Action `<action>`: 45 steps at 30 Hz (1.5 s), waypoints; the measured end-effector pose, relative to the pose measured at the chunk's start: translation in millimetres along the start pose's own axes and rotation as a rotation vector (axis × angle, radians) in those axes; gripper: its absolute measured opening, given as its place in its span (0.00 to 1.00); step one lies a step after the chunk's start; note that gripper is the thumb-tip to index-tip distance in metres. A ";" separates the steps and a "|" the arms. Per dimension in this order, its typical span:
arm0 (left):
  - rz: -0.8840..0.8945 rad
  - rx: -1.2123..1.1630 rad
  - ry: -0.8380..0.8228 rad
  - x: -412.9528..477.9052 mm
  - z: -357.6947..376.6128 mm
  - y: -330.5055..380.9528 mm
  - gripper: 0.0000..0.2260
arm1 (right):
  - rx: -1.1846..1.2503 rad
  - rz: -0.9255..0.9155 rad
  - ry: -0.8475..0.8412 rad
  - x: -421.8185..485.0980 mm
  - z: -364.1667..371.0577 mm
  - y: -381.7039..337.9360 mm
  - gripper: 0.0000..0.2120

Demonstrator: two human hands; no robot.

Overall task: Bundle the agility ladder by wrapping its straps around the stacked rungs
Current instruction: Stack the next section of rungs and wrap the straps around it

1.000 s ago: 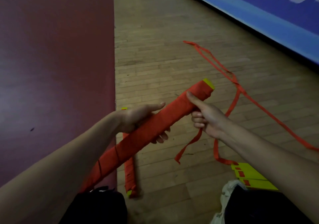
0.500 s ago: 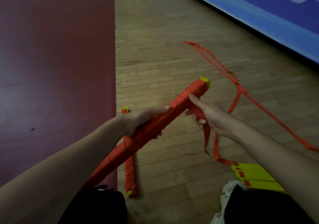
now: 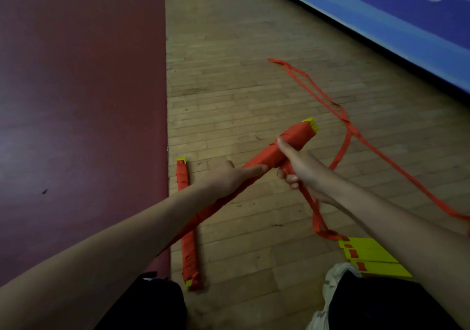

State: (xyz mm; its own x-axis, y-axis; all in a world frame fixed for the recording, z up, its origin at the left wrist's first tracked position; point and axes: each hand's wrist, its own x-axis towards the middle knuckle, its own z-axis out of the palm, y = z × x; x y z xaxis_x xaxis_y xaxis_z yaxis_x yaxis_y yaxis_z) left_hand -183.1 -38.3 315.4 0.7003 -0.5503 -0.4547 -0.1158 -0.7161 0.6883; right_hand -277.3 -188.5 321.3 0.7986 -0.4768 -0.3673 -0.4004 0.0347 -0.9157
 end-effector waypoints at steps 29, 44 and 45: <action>-0.064 -0.289 -0.349 -4.7 -35.2 -4.4 0.26 | 0.152 -0.027 -0.065 -2.3 4.6 1.8 0.21; 0.164 -0.030 -0.048 -2.8 -9.2 2.9 0.25 | 0.225 0.036 -0.033 3.8 3.6 -4.2 0.19; 0.150 -0.040 -0.072 -3.4 -12.8 1.9 0.24 | 0.236 0.008 -0.048 3.1 3.3 -6.4 0.19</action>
State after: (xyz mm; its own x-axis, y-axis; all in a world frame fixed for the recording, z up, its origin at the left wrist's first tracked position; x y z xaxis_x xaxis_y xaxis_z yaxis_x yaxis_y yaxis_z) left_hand -176.7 -32.3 325.5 0.6252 -0.6800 -0.3832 -0.1859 -0.6065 0.7730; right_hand -270.8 -187.3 325.5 0.8186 -0.4333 -0.3771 -0.2956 0.2452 -0.9233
